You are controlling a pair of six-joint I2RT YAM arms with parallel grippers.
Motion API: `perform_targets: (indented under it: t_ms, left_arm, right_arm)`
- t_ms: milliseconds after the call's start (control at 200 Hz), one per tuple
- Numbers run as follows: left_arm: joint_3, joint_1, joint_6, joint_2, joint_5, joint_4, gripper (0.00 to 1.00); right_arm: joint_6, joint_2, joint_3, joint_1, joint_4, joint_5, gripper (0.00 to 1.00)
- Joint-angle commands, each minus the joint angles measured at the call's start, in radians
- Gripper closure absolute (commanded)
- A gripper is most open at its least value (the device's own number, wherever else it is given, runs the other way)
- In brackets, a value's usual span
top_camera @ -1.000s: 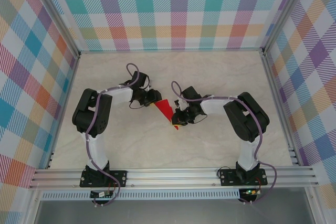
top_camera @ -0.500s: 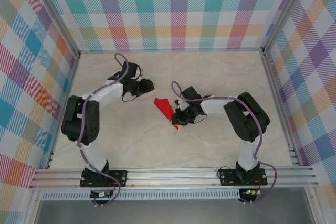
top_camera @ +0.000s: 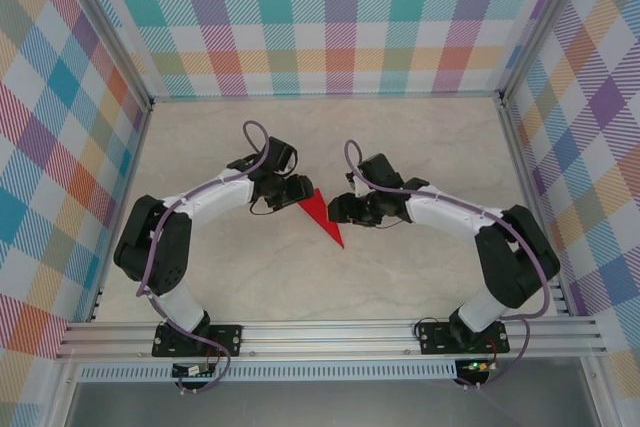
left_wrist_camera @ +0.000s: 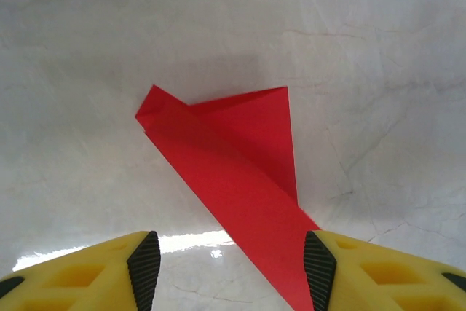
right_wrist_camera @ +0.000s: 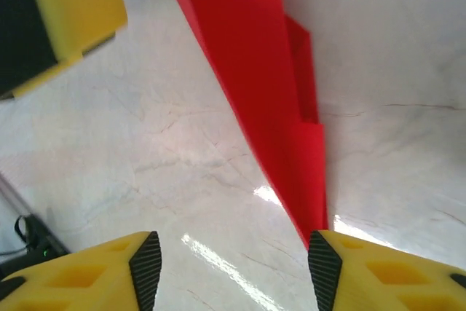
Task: Fold a paper plane with a square sheet of paper (pick it up from the middle)
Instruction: Turn over a paper plane at the center of the table.
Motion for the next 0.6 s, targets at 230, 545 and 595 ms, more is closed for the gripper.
perform_targets:
  t_ms: [230,545,595]
  left_arm:
    - [0.118,-0.167,-0.218,0.052,-0.191,-0.194,0.36]
    - [0.262,-0.195,-0.23,0.205,-0.175,-0.282,0.37]
    - [0.258,-0.196,-0.236,0.208,-0.175,-0.282,0.4]
  right_arm:
    - [0.104,-0.042,-0.078,-0.01,-0.078,0.328,0.21]
    - [0.139,-0.04,-0.107,-0.012,-0.09,0.37,0.15]
    - [0.141,-0.039,-0.108,-0.012,-0.096,0.376,0.15]
